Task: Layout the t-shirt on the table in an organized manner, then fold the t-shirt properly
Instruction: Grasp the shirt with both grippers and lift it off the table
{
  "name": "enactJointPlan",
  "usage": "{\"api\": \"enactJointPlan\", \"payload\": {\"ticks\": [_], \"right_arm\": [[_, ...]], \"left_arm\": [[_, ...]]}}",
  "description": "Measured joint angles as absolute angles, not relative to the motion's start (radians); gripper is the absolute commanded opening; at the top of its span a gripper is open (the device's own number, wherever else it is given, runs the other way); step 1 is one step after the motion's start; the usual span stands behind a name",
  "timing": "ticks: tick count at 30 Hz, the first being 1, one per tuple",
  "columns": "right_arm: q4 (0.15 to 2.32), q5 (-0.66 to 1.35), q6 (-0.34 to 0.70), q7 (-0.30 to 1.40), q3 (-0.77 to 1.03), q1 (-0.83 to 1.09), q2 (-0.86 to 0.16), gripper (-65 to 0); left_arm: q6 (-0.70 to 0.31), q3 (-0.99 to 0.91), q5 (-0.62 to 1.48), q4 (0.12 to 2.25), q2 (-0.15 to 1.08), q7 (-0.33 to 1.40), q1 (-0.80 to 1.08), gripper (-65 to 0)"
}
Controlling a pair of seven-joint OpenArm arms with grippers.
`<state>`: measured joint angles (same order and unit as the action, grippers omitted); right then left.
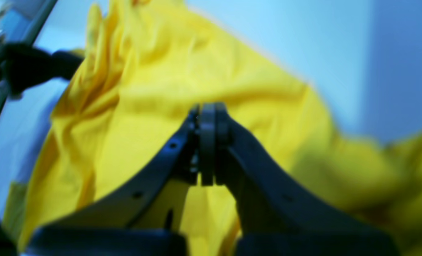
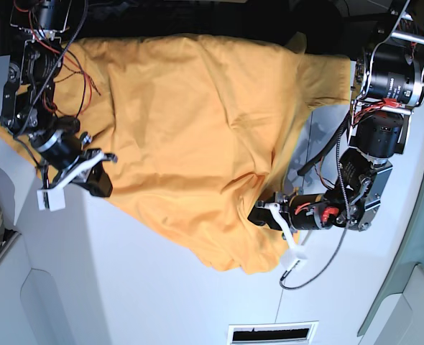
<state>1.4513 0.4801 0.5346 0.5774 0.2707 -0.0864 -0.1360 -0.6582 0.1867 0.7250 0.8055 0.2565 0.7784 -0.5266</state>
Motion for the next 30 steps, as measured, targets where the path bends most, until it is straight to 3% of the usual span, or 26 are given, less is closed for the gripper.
{"api": "enactJointPlan", "payload": {"ticks": [4, 8, 10, 14, 19, 21, 24, 30], "right_arm": [[1.285, 0.402, 0.513, 0.536, 0.260, -0.246, -0.130, -63.2], [1.068, 0.330, 0.517, 0.424, 0.227, -0.385, -0.125, -46.8], [0.956, 0.259, 0.514, 0.343, 0.205, -0.447, -0.125, -44.6], [0.730, 0.189, 0.509, 0.237, 0.137, -0.532, -0.130, -44.6], [0.590, 0.180, 0.512, 0.210, 0.008, -0.547, -0.125, -44.9], [0.582, 0.186, 0.513, 0.191, -0.023, -0.546, -0.125, -49.5], [0.585, 0.183, 0.521, 0.197, -0.036, -0.548, -0.128, -64.2], [0.637, 0.190, 0.547, 0.256, -0.038, -0.528, -0.128, -65.0]], "left_arm": [[-0.683, 0.188, 0.805, 0.892, 0.303, 0.807, -0.493, -65.0], [-0.683, 0.187, 0.899, 0.978, 0.326, 0.904, -0.442, -65.0], [-0.685, 0.187, 0.954, 1.003, 0.323, 0.972, -0.408, -65.0], [-0.686, 0.190, 1.069, 1.020, 0.319, 1.057, -0.308, -65.0], [-0.686, 0.189, 1.063, 1.019, 0.324, 1.057, -0.214, -65.0], [-0.685, 0.189, 1.019, 1.016, 0.321, 1.006, -0.191, -65.0], [-0.704, 0.188, 0.884, 0.992, 0.316, 0.842, -0.161, -65.0], [-0.748, 0.186, 0.703, 0.879, 0.290, 0.710, -0.216, -65.0]]}}
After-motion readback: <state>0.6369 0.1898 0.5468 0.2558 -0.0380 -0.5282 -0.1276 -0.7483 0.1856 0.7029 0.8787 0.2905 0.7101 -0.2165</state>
